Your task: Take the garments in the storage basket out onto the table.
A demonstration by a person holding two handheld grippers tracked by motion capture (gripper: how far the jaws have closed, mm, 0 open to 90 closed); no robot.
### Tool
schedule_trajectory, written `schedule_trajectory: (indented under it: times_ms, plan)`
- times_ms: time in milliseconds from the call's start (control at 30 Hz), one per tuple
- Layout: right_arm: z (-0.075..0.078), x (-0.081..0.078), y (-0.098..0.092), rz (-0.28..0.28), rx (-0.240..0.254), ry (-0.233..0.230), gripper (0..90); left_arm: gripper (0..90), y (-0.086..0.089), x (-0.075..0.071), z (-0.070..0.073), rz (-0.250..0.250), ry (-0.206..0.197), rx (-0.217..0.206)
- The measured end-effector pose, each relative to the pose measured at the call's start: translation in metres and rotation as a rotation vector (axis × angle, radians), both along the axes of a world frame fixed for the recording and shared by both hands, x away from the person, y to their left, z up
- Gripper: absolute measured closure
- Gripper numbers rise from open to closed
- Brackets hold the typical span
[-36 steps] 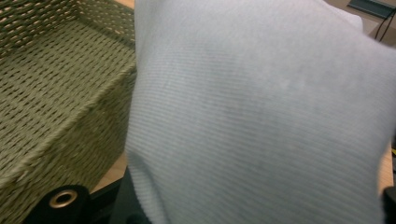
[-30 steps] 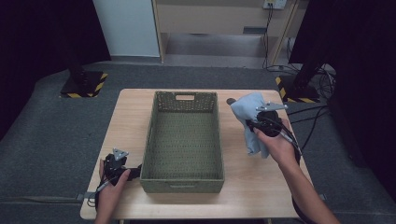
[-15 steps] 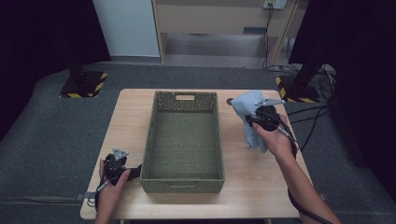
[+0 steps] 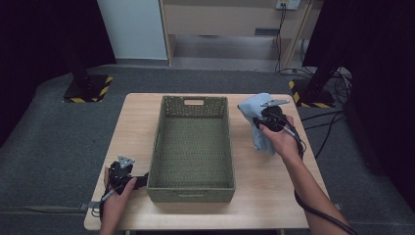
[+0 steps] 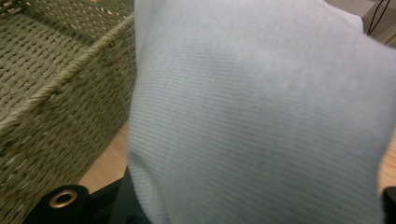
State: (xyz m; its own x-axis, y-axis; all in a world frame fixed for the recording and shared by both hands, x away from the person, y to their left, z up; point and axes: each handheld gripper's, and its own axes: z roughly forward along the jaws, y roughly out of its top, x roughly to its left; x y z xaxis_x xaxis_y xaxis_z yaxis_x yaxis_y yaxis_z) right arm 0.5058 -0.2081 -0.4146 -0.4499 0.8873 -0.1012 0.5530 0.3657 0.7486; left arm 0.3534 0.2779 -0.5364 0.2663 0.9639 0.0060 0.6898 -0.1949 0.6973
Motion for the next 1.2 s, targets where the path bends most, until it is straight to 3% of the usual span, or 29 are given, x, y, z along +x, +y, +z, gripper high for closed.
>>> schedule_trajectory:
  times_ms: [433,933,1200]
  plan:
    - [-0.034,0.026,0.002,-0.031,-0.009,0.077,62.0,0.0,0.0,0.0,0.0,0.0,-0.001,-0.001]
    - [-0.053,0.048,0.001,-0.073,0.017,0.112,61.4,0.0,0.0,0.0,0.0,0.0,0.0,0.0]
    - [-0.062,0.052,0.002,-0.087,0.015,0.129,60.7,0.0,0.0,0.0,0.0,0.0,-0.001,0.0]
